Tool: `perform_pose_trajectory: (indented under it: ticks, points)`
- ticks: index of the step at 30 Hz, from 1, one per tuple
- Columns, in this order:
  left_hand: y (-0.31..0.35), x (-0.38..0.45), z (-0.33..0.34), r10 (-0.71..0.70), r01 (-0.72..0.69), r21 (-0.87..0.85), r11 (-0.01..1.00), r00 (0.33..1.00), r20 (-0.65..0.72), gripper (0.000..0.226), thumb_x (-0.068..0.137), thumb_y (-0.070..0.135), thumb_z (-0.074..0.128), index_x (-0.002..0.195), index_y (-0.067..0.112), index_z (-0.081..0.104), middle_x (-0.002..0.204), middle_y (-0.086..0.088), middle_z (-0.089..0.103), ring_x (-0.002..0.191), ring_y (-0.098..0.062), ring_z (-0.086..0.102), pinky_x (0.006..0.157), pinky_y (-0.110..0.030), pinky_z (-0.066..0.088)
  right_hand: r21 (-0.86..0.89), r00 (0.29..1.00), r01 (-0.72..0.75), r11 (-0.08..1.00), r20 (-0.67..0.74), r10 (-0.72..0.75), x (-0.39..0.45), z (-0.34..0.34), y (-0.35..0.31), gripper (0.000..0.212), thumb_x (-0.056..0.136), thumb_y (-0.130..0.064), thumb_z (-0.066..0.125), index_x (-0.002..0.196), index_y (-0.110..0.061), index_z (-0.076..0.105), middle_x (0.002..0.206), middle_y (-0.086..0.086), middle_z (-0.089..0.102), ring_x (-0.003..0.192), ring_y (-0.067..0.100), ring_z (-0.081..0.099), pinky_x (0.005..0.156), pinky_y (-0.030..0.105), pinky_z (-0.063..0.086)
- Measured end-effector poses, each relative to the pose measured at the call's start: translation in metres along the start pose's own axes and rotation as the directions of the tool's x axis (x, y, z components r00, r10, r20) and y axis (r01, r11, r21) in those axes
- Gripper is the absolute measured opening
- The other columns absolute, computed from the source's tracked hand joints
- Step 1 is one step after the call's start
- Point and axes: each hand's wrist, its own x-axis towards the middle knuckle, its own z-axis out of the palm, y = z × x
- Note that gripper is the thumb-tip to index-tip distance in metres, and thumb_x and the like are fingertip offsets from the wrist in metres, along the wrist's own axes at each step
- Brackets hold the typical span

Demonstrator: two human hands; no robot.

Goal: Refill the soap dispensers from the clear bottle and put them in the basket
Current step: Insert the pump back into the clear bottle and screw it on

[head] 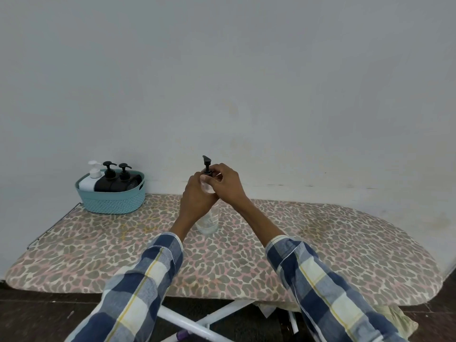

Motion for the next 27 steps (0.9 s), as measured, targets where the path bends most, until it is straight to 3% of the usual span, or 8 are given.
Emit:
perform_pose_trajectory:
  ticks: [5,9,13,16,19,22,25,27]
  points:
    - [-0.002,0.000,0.001,-0.027,0.028,0.045,0.999,0.999,-0.020,0.062,0.069,0.053,0.069,0.130,0.043,0.059,0.122,0.016,0.068,0.107,-0.010,0.070,0.088,-0.048,0.062,-0.084,0.995,-0.018,0.996,-0.100,0.010,-0.003,0.006,-0.004,0.031,0.086,-0.040,0.083,0.112,-0.024,0.077,0.106,-0.008,0.074,0.097,0.007,0.070,0.087,0.026,0.056]
    - [-0.003,-0.001,-0.002,-0.012,0.012,-0.020,1.000,1.000,-0.009,0.073,0.065,0.060,0.077,0.131,0.033,0.060,0.125,0.015,0.069,0.117,-0.006,0.066,0.092,-0.034,0.057,-0.038,0.999,0.032,0.999,0.013,-0.031,-0.001,-0.005,0.003,0.030,0.090,-0.039,0.080,0.116,-0.025,0.077,0.110,-0.011,0.074,0.101,0.004,0.069,0.092,0.025,0.053]
    - [-0.008,0.002,-0.006,-0.011,0.011,0.003,1.000,1.000,0.003,0.076,0.069,0.063,0.083,0.134,0.032,0.059,0.129,0.013,0.068,0.120,-0.006,0.065,0.096,-0.033,0.055,-0.089,0.991,0.065,0.994,0.126,-0.053,0.004,-0.013,-0.002,0.027,0.096,-0.035,0.074,0.120,-0.022,0.076,0.112,-0.005,0.072,0.102,0.014,0.070,0.096,0.035,0.054]
    - [-0.004,-0.002,-0.002,-0.038,0.038,0.019,0.999,0.999,-0.014,0.078,0.067,0.062,0.078,0.135,0.032,0.058,0.129,0.013,0.068,0.117,-0.008,0.065,0.092,-0.034,0.054,-0.098,0.997,0.060,0.993,0.046,-0.055,0.001,-0.008,-0.004,0.020,0.094,-0.031,0.076,0.112,-0.023,0.080,0.102,-0.005,0.072,0.094,0.016,0.070,0.092,0.041,0.056]
    - [0.002,-0.008,0.002,-0.052,0.061,0.091,0.994,0.994,-0.095,0.060,0.078,0.045,0.077,0.134,0.031,0.058,0.125,0.008,0.064,0.107,-0.016,0.066,0.082,-0.040,0.053,-0.153,0.997,0.063,0.986,-0.025,-0.067,-0.005,-0.001,-0.008,0.017,0.093,-0.029,0.075,0.108,-0.027,0.082,0.092,-0.006,0.068,0.085,0.015,0.065,0.081,0.038,0.054]
    - [0.001,-0.009,0.004,-0.062,0.080,0.140,0.987,0.990,-0.129,0.050,0.088,0.035,0.076,0.133,0.027,0.056,0.124,0.003,0.062,0.098,-0.018,0.064,0.077,-0.037,0.046,-0.217,0.995,0.081,0.973,-0.042,-0.092,-0.009,0.003,-0.014,0.017,0.094,-0.031,0.074,0.109,-0.026,0.081,0.089,-0.008,0.065,0.081,0.014,0.063,0.076,0.035,0.052]
    - [-0.002,-0.007,0.002,-0.053,0.062,0.082,0.995,0.992,-0.112,0.059,0.081,0.040,0.086,0.129,0.025,0.057,0.122,0.005,0.064,0.103,-0.014,0.065,0.075,-0.031,0.048,-0.109,0.995,0.098,0.989,0.037,-0.094,-0.009,-0.009,-0.013,0.023,0.092,-0.031,0.079,0.113,-0.023,0.081,0.098,-0.006,0.073,0.091,0.011,0.070,0.086,0.035,0.056]
    - [-0.003,-0.006,0.000,-0.050,0.057,0.073,0.996,0.994,-0.099,0.062,0.079,0.043,0.090,0.128,0.023,0.057,0.121,0.005,0.063,0.104,-0.012,0.063,0.074,-0.025,0.046,-0.054,0.987,0.115,0.992,0.122,-0.108,-0.008,-0.024,-0.013,0.033,0.094,-0.032,0.078,0.126,-0.024,0.075,0.111,-0.006,0.075,0.097,0.011,0.073,0.085,0.029,0.056]
